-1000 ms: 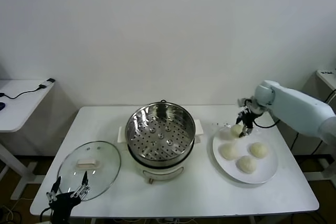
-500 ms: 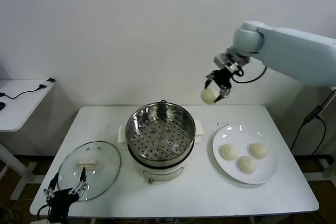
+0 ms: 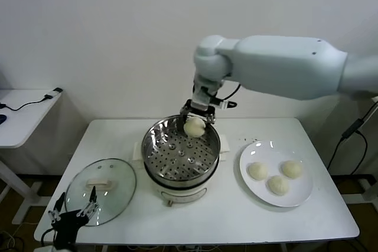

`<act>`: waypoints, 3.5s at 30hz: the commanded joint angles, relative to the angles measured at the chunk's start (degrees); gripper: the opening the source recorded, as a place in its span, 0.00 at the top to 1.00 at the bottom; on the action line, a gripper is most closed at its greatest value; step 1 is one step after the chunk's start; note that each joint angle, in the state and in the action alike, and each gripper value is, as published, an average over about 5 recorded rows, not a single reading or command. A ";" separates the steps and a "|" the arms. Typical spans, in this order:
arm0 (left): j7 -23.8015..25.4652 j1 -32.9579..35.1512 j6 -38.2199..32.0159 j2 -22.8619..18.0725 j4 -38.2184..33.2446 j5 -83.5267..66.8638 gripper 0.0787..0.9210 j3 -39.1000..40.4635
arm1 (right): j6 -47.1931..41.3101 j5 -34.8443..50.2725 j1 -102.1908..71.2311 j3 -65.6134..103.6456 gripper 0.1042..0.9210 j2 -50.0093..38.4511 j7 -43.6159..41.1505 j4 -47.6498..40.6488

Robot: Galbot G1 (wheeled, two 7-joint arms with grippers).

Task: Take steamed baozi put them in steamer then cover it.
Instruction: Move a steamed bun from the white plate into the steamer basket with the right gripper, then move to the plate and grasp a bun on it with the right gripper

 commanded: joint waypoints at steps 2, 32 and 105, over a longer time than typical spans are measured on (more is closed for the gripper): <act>-0.02 0.26 -0.05 -0.19 -0.32 0.27 0.12 -0.09 | 3.64 -14.89 -11.00 2.51 0.28 6.23 3.98 -8.88; -0.50 0.99 -0.69 -1.97 -1.39 0.95 0.12 0.19 | 7.27 5.38 -0.56 2.18 0.12 2.97 -0.80 -13.52; -0.72 1.22 -1.26 -3.97 -1.31 1.75 0.12 0.32 | -40.39 27.44 -19.03 -5.36 0.39 -27.36 14.13 -6.25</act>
